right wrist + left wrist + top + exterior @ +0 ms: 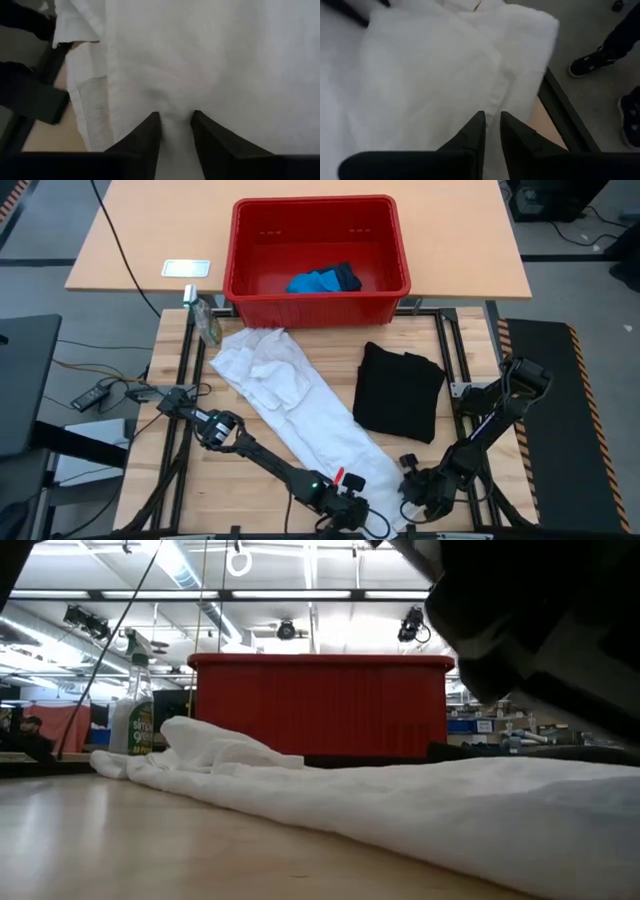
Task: Fold laundry
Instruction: Fold the white polo shirt on the table
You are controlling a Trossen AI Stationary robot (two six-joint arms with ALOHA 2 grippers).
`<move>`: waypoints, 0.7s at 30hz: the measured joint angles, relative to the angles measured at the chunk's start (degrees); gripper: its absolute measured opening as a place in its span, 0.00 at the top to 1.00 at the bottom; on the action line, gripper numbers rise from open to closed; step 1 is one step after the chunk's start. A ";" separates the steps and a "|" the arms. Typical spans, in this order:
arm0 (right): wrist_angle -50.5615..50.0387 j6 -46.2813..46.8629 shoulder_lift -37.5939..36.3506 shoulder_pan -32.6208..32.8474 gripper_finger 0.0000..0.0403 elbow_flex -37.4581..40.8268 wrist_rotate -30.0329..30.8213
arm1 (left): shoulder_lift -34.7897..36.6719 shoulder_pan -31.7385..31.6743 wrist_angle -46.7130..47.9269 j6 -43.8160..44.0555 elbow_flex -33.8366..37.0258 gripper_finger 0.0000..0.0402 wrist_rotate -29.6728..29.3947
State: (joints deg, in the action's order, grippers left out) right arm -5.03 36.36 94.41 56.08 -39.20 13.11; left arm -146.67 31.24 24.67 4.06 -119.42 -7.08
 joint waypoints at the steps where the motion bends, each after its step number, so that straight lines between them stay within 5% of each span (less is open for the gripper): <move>1: 0.66 0.50 0.06 -0.09 0.71 0.00 -0.11 | 0.23 -0.06 1.25 1.05 -0.37 0.85 0.37; 12: 2.31 12.89 0.24 -5.40 0.74 0.20 5.38 | 1.93 -1.98 33.73 5.14 -15.56 0.54 -1.20; 21: 3.95 13.64 0.24 -12.05 0.75 0.13 0.66 | 1.71 -0.70 32.41 -3.33 -11.42 0.30 0.19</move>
State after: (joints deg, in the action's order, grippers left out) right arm -1.08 50.00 94.65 44.03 -39.07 13.77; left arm -144.96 30.55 57.07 0.73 -130.84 -6.88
